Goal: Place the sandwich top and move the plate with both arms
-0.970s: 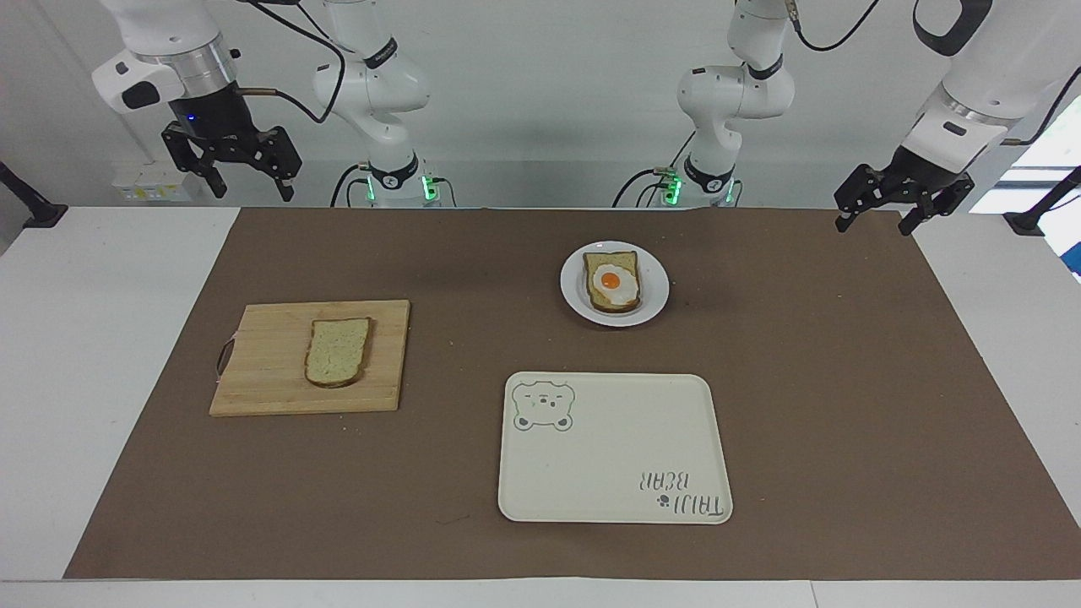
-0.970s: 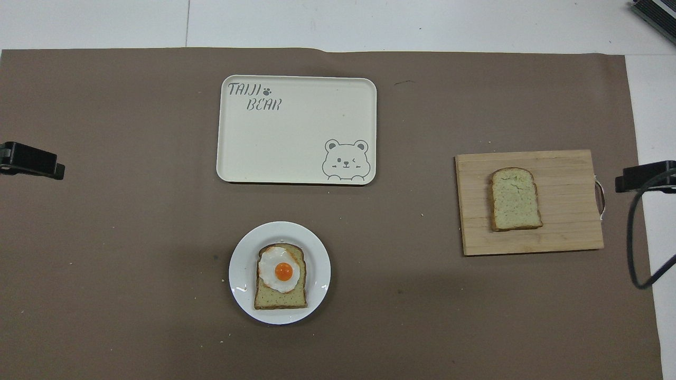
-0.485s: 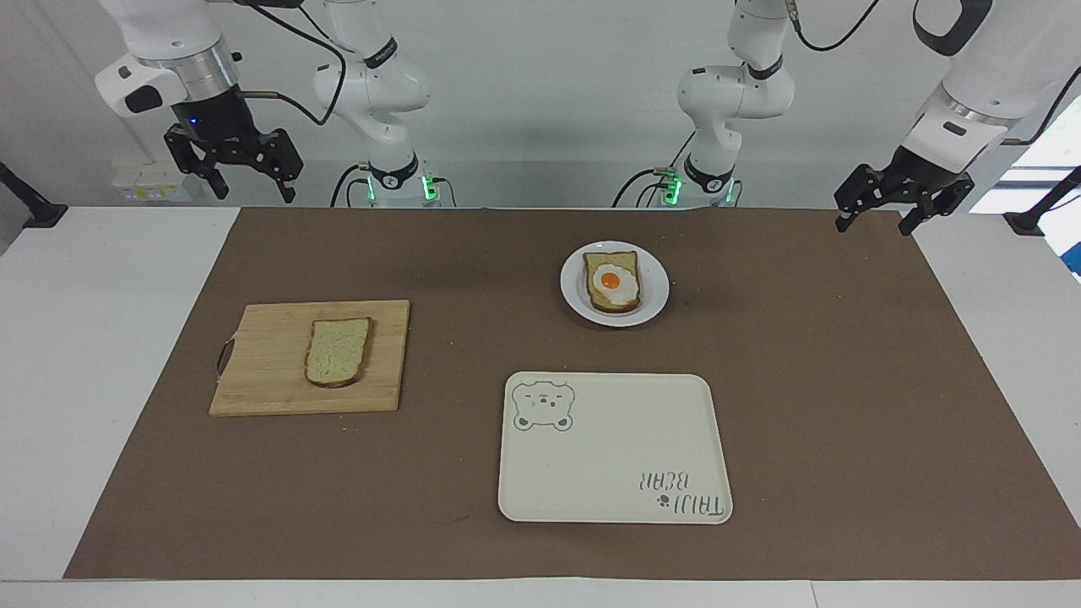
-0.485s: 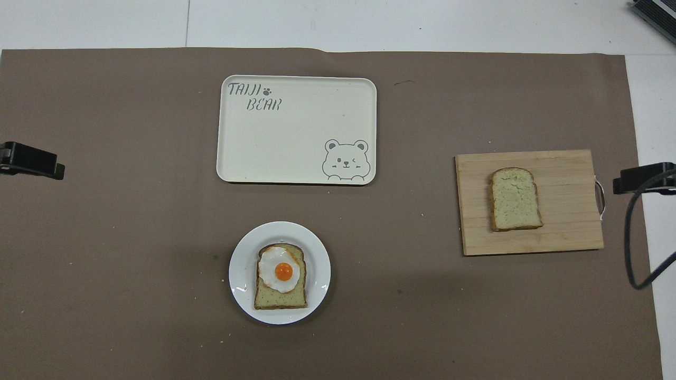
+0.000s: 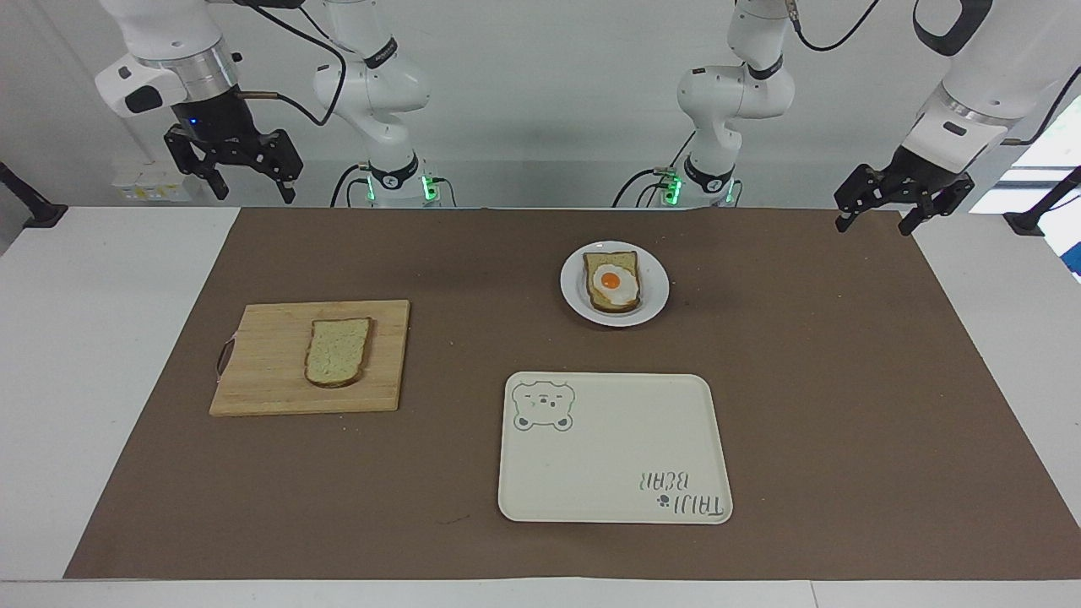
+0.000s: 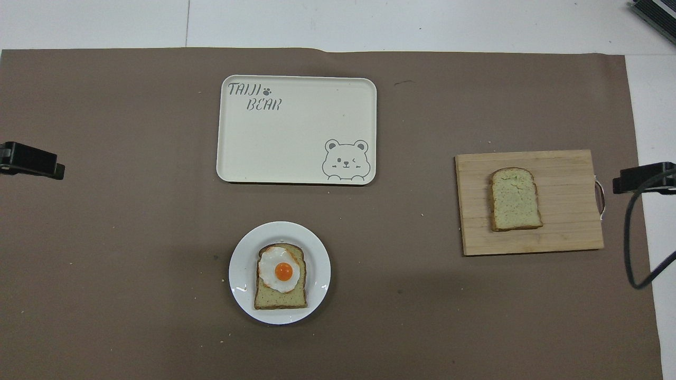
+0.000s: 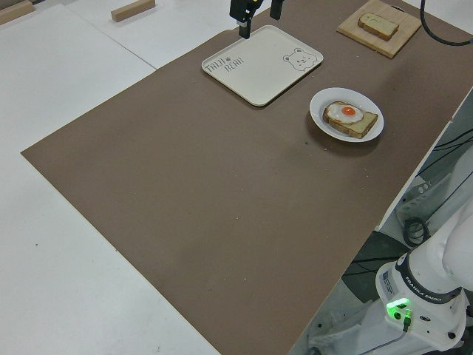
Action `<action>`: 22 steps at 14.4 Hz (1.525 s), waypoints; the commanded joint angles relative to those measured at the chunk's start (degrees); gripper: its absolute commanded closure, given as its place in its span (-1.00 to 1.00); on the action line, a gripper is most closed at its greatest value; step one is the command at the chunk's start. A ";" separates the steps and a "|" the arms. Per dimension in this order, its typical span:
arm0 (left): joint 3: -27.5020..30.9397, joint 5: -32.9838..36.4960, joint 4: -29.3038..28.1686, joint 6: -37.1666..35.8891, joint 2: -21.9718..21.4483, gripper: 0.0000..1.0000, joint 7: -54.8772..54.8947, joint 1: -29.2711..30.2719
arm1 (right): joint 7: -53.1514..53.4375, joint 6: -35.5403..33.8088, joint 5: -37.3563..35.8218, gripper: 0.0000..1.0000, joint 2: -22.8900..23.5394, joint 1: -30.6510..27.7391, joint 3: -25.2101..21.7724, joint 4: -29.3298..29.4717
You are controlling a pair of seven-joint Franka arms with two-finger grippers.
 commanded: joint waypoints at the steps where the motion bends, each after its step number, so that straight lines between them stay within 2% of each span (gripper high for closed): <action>1: -0.03 1.15 0.81 -0.97 0.18 -1.00 0.66 0.08 | -1.24 1.41 -0.29 -1.00 -1.34 -0.72 0.25 -2.26; 4: -0.03 1.15 0.81 -0.97 0.18 -1.00 0.66 0.08 | -1.15 1.76 -0.29 -1.00 -0.90 -0.63 0.34 -2.35; 8: -0.03 1.15 0.81 -0.97 0.18 -1.00 0.66 0.17 | -0.88 7.64 0.32 -1.00 -0.20 -0.63 0.34 -3.93; 14: -0.03 1.15 0.81 -0.97 0.18 -1.00 0.66 0.08 | -1.06 13.01 0.67 -1.00 3.14 -0.63 0.34 -4.11; 18: -0.03 1.15 0.81 -0.97 0.18 -1.00 0.66 0.08 | -1.59 14.07 0.67 -1.00 5.07 -0.72 0.34 -4.11; 20: -0.03 1.15 0.81 -0.97 0.18 -1.00 0.66 0.17 | -5.08 14.25 0.67 -1.00 5.95 -0.98 0.34 -5.07; 22: -0.03 1.15 0.81 -0.97 0.18 -1.00 0.66 0.17 | -9.30 18.88 0.85 -1.00 6.92 -1.77 0.34 -7.43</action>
